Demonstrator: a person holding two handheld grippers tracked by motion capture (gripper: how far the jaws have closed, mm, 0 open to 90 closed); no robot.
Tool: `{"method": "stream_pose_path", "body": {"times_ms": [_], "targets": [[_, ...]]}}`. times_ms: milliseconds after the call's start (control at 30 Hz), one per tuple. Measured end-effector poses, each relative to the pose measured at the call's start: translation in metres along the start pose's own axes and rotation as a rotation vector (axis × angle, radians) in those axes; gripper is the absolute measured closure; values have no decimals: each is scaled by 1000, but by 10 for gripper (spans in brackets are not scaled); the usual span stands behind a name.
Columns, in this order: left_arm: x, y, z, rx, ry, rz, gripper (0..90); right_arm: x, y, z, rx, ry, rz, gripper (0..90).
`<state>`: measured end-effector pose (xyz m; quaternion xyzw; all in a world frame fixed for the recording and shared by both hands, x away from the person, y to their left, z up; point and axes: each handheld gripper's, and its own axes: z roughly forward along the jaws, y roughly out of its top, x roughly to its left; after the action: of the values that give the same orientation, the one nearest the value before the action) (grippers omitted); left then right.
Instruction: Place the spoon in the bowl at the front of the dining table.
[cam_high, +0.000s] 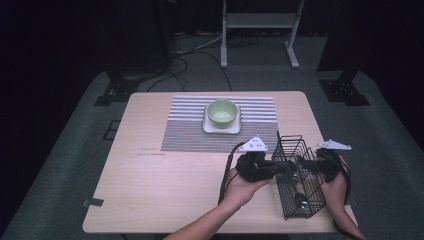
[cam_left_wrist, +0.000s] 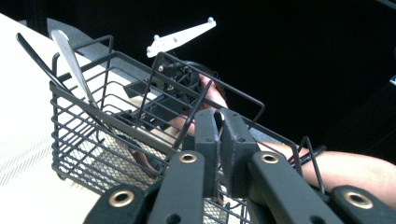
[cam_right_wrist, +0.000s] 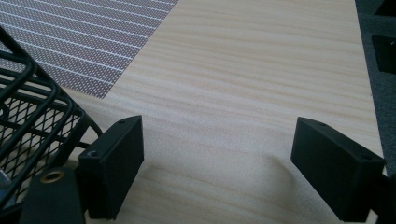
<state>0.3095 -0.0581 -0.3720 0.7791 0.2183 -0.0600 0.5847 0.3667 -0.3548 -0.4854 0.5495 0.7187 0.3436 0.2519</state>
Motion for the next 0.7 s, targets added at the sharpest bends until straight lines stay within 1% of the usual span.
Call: {"method": "stream_pose_path", "body": {"times_ms": [100, 133, 267, 300, 500, 567, 600, 633, 667, 700], "targets": [[0, 1, 0, -12, 1, -3, 885, 0, 0, 0, 0, 0, 0, 161], [0, 1, 0, -24, -9, -11, 888, 0, 0, 0, 0, 1, 1, 161], [1, 2, -2, -42, -6, -19, 889, 0, 0, 0, -1, 1, 1, 161], [2, 3, -3, -52, -11, -28, 889, 0, 0, 0, -1, 1, 1, 161], [5, 9, -7, -78, -20, -51, 889, 0, 0, 0, 0, 0, 0, 161], [6, 11, -9, -89, -24, -66, 890, 0, 0, 0, 1, 0, 0, 161], [6, 11, -9, -89, -24, -66, 889, 0, 0, 0, 1, 0, 0, 161], [7, 12, -10, -92, -28, -72, 889, 0, 0, 0, 1, -1, 0, 161], [9, 13, -11, -98, -32, -86, 890, 0, 0, 0, 1, -1, 0, 161], [9, 13, -11, -98, -32, -86, 890, 0, 0, 0, 1, -1, 0, 161]]}}
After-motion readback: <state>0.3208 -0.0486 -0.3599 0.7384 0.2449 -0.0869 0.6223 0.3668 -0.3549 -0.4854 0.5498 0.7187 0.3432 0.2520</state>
